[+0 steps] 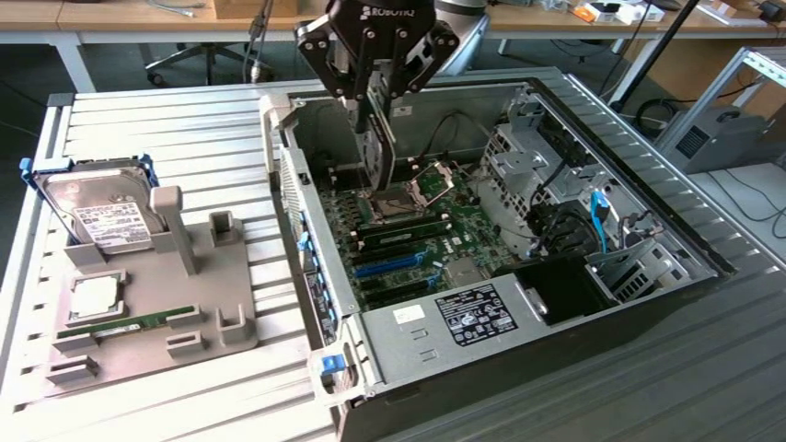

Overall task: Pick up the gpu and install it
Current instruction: 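Pick up the gpu and move the gpu toward the slot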

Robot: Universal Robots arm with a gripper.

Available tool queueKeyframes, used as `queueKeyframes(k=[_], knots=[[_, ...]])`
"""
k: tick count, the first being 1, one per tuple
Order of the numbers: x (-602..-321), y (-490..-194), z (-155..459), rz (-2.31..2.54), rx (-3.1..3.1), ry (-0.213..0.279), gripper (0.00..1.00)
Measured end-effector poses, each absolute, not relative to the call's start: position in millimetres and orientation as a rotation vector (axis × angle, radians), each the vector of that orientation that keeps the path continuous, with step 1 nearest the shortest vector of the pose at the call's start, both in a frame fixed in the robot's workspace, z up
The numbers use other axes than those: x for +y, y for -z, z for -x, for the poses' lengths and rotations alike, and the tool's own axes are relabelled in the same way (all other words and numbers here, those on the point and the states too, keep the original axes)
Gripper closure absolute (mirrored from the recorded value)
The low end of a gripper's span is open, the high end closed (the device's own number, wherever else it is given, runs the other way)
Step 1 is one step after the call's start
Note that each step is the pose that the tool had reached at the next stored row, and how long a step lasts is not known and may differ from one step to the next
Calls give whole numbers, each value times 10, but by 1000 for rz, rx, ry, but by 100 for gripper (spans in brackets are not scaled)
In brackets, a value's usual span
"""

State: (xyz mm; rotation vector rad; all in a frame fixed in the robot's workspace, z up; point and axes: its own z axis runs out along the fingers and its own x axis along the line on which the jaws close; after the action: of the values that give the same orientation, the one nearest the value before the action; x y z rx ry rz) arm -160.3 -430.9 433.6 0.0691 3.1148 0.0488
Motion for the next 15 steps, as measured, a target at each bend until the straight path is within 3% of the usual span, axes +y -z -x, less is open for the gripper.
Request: queueKeyframes(k=[15], knots=[[-4298,-4336,1266,-69,3115,-49,73]])
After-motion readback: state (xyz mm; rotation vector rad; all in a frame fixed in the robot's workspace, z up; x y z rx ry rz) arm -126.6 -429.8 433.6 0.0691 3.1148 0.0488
